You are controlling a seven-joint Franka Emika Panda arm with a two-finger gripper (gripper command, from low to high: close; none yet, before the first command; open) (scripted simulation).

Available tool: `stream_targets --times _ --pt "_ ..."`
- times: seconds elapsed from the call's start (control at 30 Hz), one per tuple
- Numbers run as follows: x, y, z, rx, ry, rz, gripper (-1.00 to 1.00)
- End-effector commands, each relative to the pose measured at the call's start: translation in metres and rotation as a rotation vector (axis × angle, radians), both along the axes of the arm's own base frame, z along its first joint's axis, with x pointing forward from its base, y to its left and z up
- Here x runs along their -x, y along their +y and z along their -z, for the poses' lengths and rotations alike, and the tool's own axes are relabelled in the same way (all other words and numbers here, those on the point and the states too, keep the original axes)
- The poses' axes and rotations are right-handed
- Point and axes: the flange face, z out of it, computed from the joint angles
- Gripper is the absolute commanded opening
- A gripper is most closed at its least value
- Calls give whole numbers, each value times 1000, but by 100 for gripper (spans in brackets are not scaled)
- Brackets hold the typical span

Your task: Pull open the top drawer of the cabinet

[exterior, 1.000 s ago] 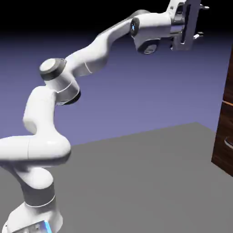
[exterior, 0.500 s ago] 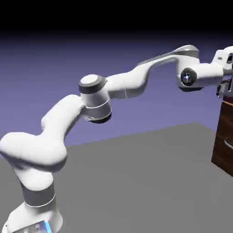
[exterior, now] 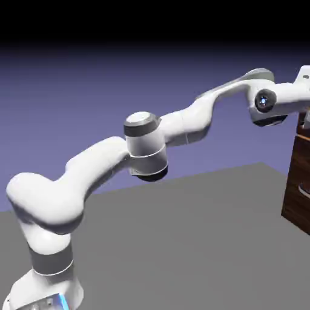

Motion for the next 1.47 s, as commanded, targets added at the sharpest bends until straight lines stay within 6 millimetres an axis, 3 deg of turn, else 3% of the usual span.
stream_targets --times 0.0,0.23,0.5,0.77,1.03,1.23,1.33,1.37,1.43 --pt "4 0 0 0 0 0 -100" --pt "35 0 0 0 0 0 -100" --pt "85 0 0 0 0 0 -100" --pt "148 0 0 0 0 0 -100" --pt "225 0 0 0 0 2 -100" --pt "225 0 0 0 0 1 -100" --pt "250 0 0 0 0 0 -100" --pt "250 0 0 0 0 0 100" --pt "261 0 0 2 0 1 100"
